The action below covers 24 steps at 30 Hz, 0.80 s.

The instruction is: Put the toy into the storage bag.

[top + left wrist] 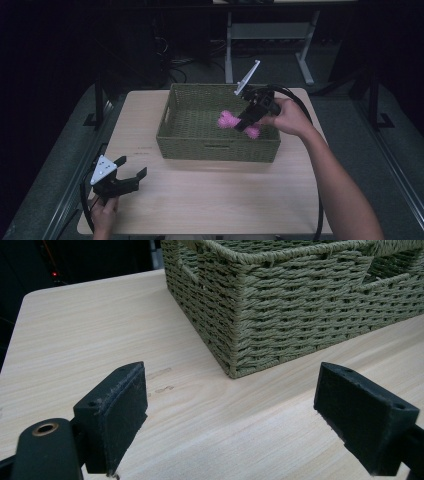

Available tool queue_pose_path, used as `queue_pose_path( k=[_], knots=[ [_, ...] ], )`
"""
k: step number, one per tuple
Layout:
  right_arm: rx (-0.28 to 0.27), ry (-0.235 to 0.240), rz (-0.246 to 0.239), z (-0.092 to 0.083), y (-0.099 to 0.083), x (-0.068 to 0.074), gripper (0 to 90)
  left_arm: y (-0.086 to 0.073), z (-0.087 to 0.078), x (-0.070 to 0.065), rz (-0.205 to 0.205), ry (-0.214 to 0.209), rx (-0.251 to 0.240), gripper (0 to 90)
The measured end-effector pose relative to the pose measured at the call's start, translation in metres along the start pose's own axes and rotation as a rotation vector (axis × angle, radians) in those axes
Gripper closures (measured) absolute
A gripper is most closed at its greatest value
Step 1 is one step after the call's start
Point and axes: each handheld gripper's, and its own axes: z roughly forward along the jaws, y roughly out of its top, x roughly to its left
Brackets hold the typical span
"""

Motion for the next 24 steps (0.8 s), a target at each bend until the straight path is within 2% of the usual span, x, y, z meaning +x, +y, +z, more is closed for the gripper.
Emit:
queue_pose_path(
  k=[13, 24],
  knots=[
    [0.024, -0.016, 0.047, -0.001, 0.001, -0.022, 57.8, 0.000, 0.001, -0.001, -0.001, -0.002, 0.001, 13.3],
    [0.046, -0.016, 0.082, 0.008, -0.002, -0.037, 57.8, 0.000, 0.001, 0.000, 0.000, -0.003, 0.000, 13.3]
  ],
)
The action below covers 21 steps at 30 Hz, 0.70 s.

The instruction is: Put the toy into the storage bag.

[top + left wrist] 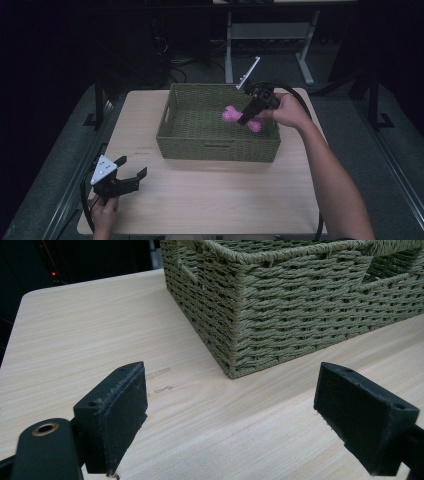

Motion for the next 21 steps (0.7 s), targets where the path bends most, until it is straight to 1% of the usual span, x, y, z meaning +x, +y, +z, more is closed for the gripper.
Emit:
queue_pose_path(
  k=[6, 7, 15, 21],
  knots=[
    [0.007, 0.001, 0.015, 0.006, -0.001, -0.009, 57.7, 0.000, 0.000, 0.000, -0.002, 0.001, 0.000, 13.3],
    [0.012, 0.000, 0.023, 0.007, -0.001, -0.010, 57.7, 0.000, 0.000, 0.000, -0.002, 0.001, 0.000, 13.3],
    [0.025, 0.002, 0.038, 0.016, -0.002, -0.019, 57.7, 0.000, -0.001, 0.001, -0.003, 0.002, -0.001, 13.3],
    [0.019, 0.009, 0.057, 0.022, -0.007, -0.026, 57.7, 0.000, 0.000, 0.001, -0.003, 0.001, -0.001, 13.3]
  ],
)
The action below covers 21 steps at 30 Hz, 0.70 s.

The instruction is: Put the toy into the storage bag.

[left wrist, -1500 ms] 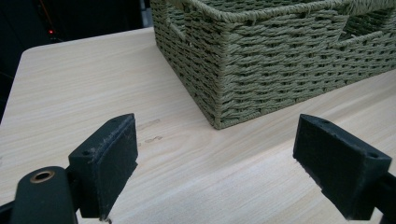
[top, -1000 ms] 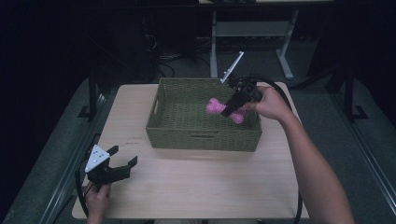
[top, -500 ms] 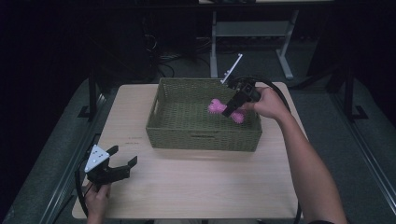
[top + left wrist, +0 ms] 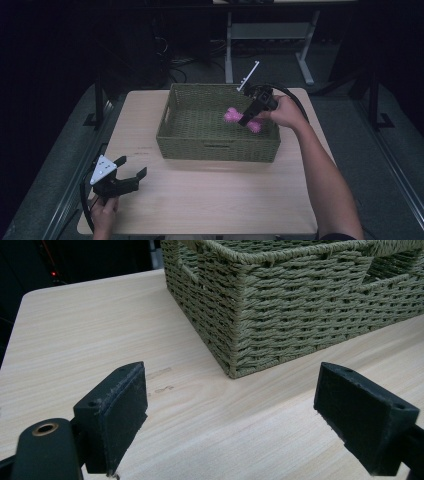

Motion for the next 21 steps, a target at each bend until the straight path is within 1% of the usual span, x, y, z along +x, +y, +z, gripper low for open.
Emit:
queue_pose_path(
  k=[2, 5, 8, 15, 21],
  knots=[
    [0.008, 0.000, 0.008, 0.003, -0.002, -0.002, 57.7, 0.000, 0.000, 0.000, 0.001, -0.001, 0.001, 13.3],
    [0.002, 0.006, 0.015, 0.007, -0.006, -0.005, 57.7, 0.000, 0.001, -0.001, -0.001, -0.002, -0.001, 13.3],
    [0.021, 0.003, 0.021, 0.011, -0.007, -0.007, 57.7, 0.000, 0.001, -0.001, -0.002, -0.001, -0.001, 13.3],
    [0.017, 0.013, 0.021, 0.017, -0.007, -0.009, 57.7, 0.000, 0.000, 0.000, 0.002, -0.001, 0.002, 13.3],
    [0.018, 0.027, 0.037, 0.028, -0.012, -0.011, 57.7, 0.000, 0.000, 0.000, 0.003, -0.002, 0.003, 13.3]
  ],
)
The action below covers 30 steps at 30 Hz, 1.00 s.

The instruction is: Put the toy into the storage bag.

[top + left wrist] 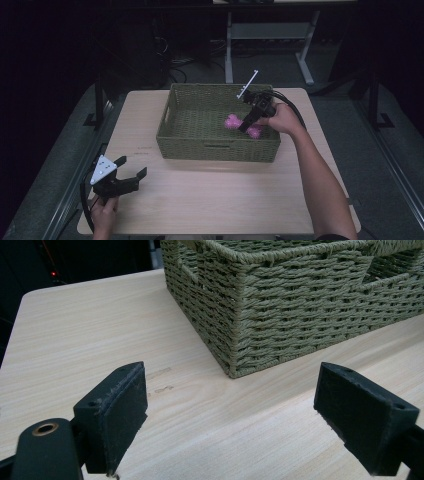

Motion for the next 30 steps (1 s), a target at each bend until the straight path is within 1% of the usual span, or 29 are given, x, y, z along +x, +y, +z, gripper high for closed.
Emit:
queue_pose_path(
  k=[2, 3, 9, 11, 13, 15, 19, 22, 28, 30],
  knots=[
    [0.012, 0.000, 0.004, 0.003, -0.001, -0.001, 57.6, 0.000, 0.000, 0.000, 0.000, 0.001, -0.001, 13.3],
    [0.017, -0.002, -0.002, 0.004, -0.001, -0.002, 57.6, 0.000, 0.000, 0.000, 0.000, 0.001, 0.000, 13.3],
    [0.010, 0.004, 0.002, 0.008, 0.000, -0.002, 57.6, 0.000, 0.000, 0.000, -0.003, 0.000, -0.001, 13.3],
    [-0.001, 0.014, 0.008, 0.009, -0.002, -0.002, 57.6, 0.000, 0.000, 0.000, -0.004, -0.001, -0.003, 13.3],
    [0.001, 0.008, 0.011, 0.011, -0.004, -0.002, 57.6, 0.000, 0.000, 0.000, -0.002, -0.002, -0.003, 13.3],
    [0.000, 0.014, 0.017, 0.014, -0.006, -0.003, 57.6, 0.000, 0.000, 0.000, -0.002, -0.003, -0.001, 13.3],
    [0.028, 0.012, 0.017, 0.019, -0.007, -0.003, 57.5, 0.000, 0.001, -0.001, -0.002, -0.001, 0.000, 13.3],
    [0.025, 0.016, 0.014, 0.021, -0.006, -0.003, 57.5, 0.000, 0.001, -0.001, -0.004, -0.003, 0.000, 13.3],
    [0.040, 0.023, 0.017, 0.027, -0.003, -0.001, 57.1, 0.000, 0.001, -0.001, -0.003, -0.001, 0.000, 13.3],
    [0.043, 0.017, 0.013, 0.029, -0.002, -0.001, 56.8, 0.000, 0.001, 0.000, -0.003, -0.002, -0.001, 13.3]
  ],
)
